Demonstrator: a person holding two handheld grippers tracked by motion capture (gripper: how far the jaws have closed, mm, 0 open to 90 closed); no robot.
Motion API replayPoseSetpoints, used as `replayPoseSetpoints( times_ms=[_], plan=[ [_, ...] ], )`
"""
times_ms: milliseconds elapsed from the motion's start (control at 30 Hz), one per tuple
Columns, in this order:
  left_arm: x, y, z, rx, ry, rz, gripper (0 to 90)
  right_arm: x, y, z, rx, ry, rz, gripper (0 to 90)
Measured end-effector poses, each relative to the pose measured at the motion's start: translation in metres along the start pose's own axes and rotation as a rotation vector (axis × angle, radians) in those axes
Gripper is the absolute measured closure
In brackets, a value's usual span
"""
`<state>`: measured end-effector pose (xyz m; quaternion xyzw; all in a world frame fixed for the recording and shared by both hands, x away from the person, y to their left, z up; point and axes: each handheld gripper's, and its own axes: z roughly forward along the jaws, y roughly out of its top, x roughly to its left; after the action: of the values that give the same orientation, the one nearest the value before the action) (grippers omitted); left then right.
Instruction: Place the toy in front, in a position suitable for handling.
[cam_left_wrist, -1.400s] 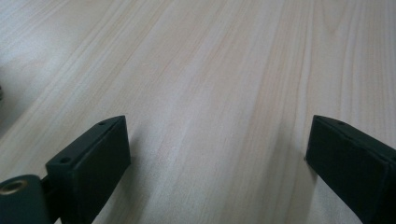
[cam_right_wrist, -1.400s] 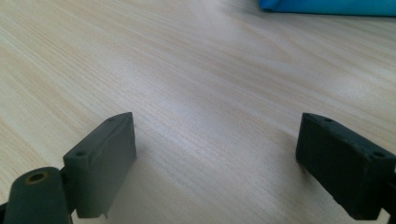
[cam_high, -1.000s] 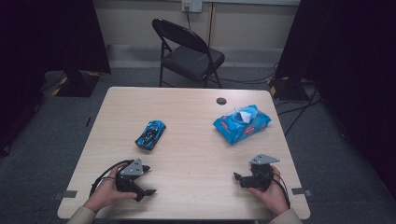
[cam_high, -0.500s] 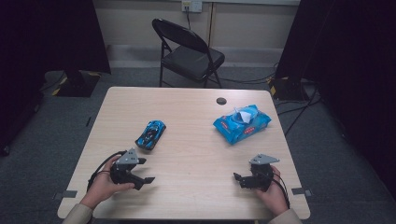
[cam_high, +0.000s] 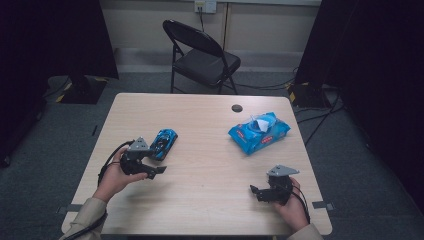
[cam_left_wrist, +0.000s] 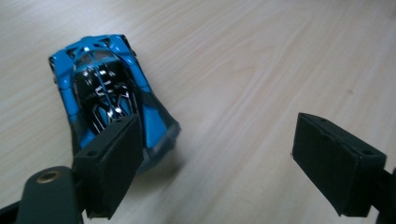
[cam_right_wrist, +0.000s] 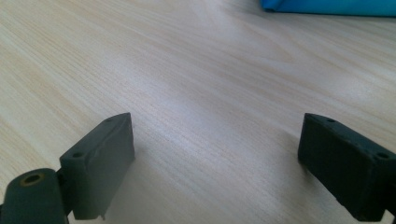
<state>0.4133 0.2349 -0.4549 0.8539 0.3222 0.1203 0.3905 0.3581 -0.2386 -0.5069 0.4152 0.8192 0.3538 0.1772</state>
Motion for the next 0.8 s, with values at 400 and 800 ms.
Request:
replayPoseSetpoints(
  times_ms=[400, 800],
  plan=[
    [0.023, 0.015, 0.017, 0.049, 0.092, -0.059, 16.5, 0.0, 0.0, 0.0, 0.0, 0.0, 0.0, 10.2],
    [0.046, 0.021, 0.039, 0.072, 0.175, -0.166, 16.3, 0.0, 0.0, 0.0, 0.002, 0.003, -0.002, 9.5]
  ],
)
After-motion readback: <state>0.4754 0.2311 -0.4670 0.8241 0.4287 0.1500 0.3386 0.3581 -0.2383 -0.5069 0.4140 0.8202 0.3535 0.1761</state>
